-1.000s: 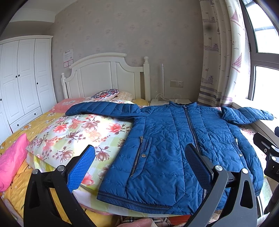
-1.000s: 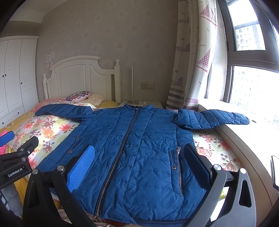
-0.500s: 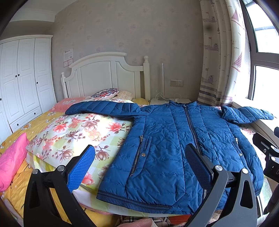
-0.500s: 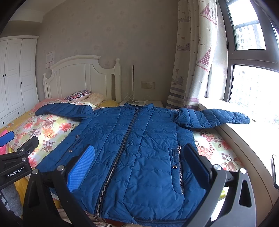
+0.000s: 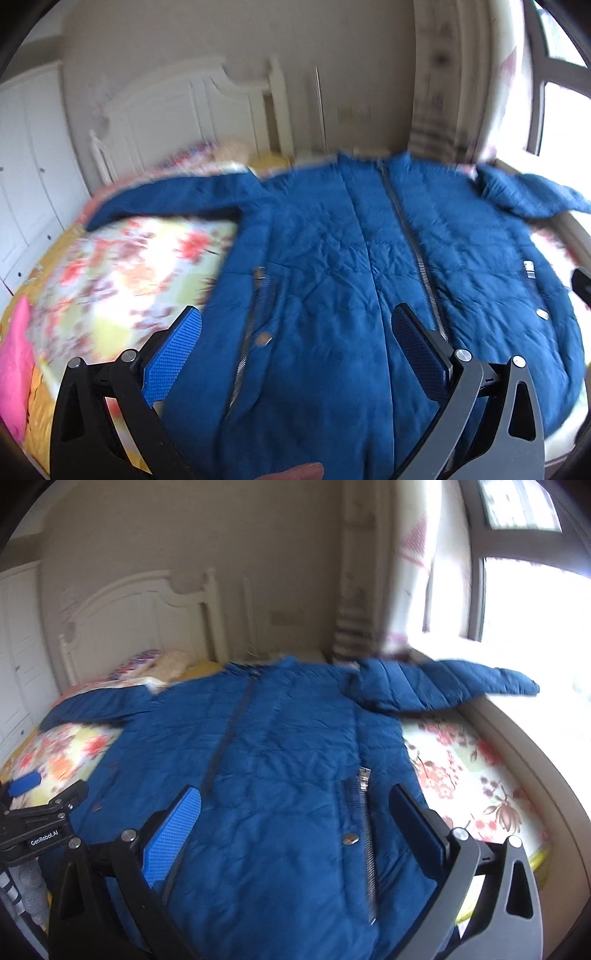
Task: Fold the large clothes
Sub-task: 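Grasp the sleeve cuff nearest the window with the right gripper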
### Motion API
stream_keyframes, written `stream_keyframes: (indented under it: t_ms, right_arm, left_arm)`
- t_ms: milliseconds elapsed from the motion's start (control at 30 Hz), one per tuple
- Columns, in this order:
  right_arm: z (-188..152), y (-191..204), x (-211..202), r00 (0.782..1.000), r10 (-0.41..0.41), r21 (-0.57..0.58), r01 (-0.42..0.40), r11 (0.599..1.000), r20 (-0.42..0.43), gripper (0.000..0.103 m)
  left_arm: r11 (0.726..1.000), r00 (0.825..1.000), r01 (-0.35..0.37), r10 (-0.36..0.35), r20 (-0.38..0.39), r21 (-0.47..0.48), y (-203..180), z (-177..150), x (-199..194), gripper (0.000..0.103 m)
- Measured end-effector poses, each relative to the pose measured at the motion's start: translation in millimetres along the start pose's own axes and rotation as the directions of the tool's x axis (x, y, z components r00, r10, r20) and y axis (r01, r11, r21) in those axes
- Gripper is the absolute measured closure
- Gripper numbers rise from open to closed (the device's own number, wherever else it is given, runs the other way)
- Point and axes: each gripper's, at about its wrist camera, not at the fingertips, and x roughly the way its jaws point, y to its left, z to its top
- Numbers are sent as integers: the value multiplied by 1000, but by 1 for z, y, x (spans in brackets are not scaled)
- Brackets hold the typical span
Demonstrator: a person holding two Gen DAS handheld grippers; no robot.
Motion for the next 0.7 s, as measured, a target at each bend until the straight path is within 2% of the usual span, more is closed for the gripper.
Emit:
stream_keyframes:
  t_ms: [67,167,233,333,433,533,600,700]
  right_arm:
    - [16,-30,34,996,-35,80,41,996,-76,2]
    - [39,-79,76,987,-111,164,129,978,-116,2]
    - [53,-118,102,978,-161,226,188,956,-135,2]
    - [64,-177,134,973,-166,361,215,908,-160,3]
    - [74,-216,161,972,-161,453,224,863,-173,5]
    - [85,-249,188,970,-178,520,241,820,-168,7]
    - [93,-267,203,969,-187,559,245,792,-161,8]
    - [103,-277,222,959,-222,557,282,781,-175,11]
  left_arm:
    - [1000,999,-11,13,-45,28,-12,21,42,4]
    - [994,996,-58,64,-60,96,-31,45,92,4]
    - [990,994,-60,71,-86,128,-44,59,121,4]
    - [989,991,-29,47,-123,148,-57,76,155,4]
    - [985,990,3,21,-139,172,-67,90,180,4]
    - [987,984,29,0,-181,160,-67,96,204,4]
    - [989,974,73,-43,-222,130,-63,95,217,4]
    - [991,965,130,-118,-235,35,-50,90,221,4]
